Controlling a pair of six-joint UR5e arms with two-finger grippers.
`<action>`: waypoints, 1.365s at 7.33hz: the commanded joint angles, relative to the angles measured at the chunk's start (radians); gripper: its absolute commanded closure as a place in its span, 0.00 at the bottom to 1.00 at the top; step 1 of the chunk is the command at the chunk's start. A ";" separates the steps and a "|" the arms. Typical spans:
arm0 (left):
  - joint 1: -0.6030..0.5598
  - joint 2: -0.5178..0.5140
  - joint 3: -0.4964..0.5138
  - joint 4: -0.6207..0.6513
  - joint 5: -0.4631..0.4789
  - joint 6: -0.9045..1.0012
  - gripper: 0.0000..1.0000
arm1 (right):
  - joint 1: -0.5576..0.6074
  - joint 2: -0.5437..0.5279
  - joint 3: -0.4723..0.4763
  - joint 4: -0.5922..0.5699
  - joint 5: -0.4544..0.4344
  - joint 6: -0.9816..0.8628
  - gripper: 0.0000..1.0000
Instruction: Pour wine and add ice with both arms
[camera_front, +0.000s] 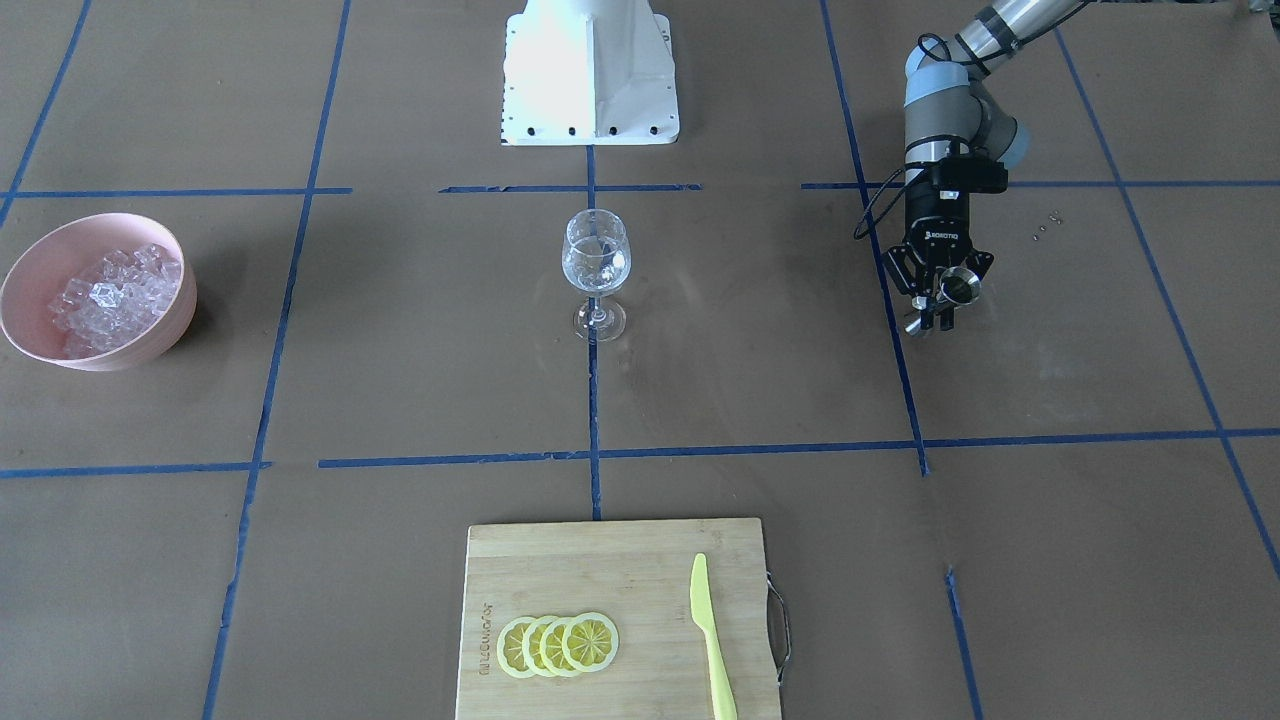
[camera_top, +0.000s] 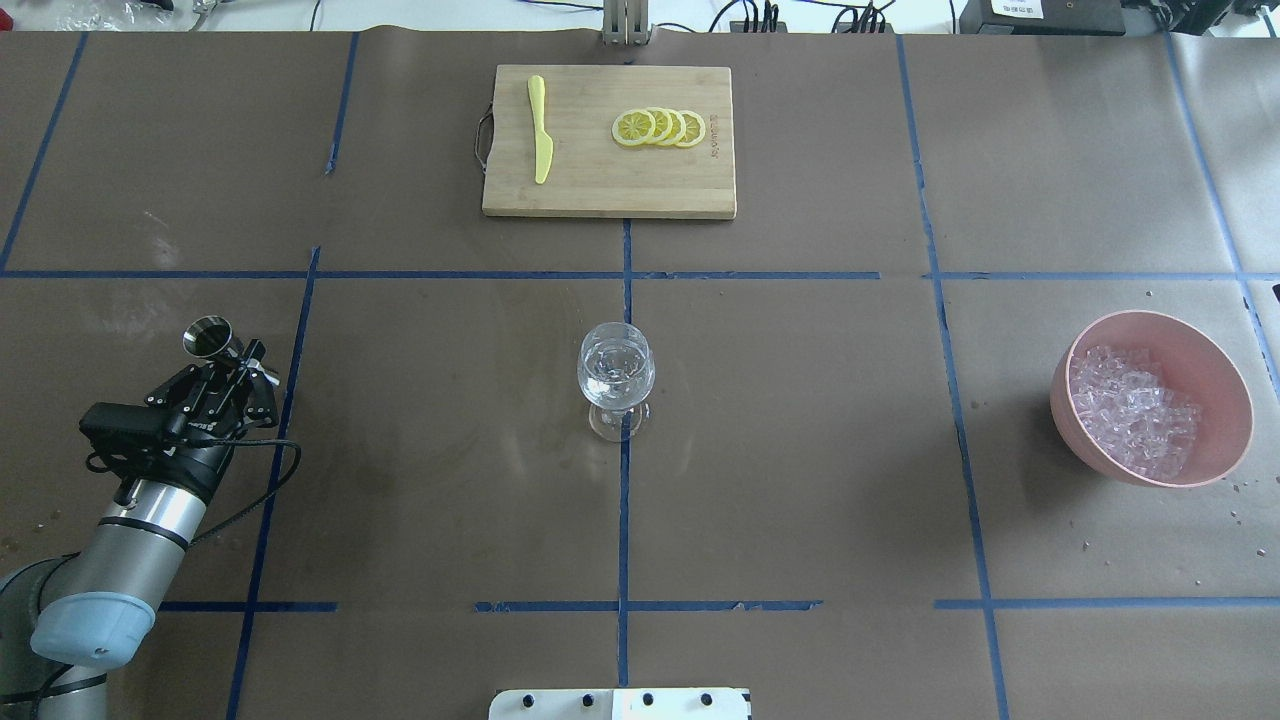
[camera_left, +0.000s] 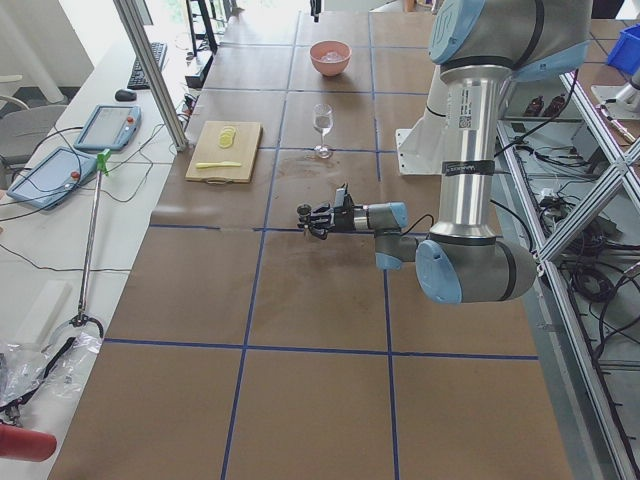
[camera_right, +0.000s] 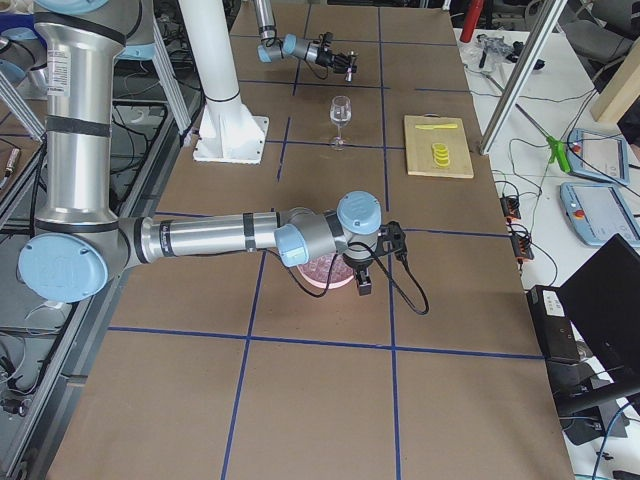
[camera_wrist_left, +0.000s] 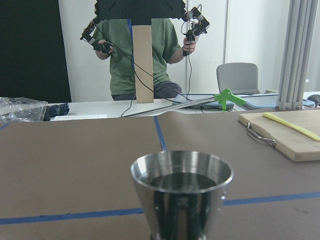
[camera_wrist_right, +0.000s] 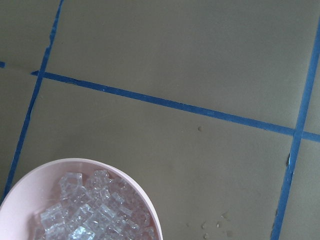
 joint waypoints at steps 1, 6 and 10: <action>0.001 -0.007 -0.078 -0.002 -0.001 0.060 1.00 | 0.000 0.001 0.010 0.000 0.000 0.000 0.00; 0.013 -0.108 -0.204 0.010 0.017 0.262 1.00 | 0.000 0.006 0.010 0.002 -0.002 0.000 0.00; 0.021 -0.221 -0.207 0.012 0.023 0.552 1.00 | 0.000 -0.001 0.006 0.000 -0.003 0.000 0.00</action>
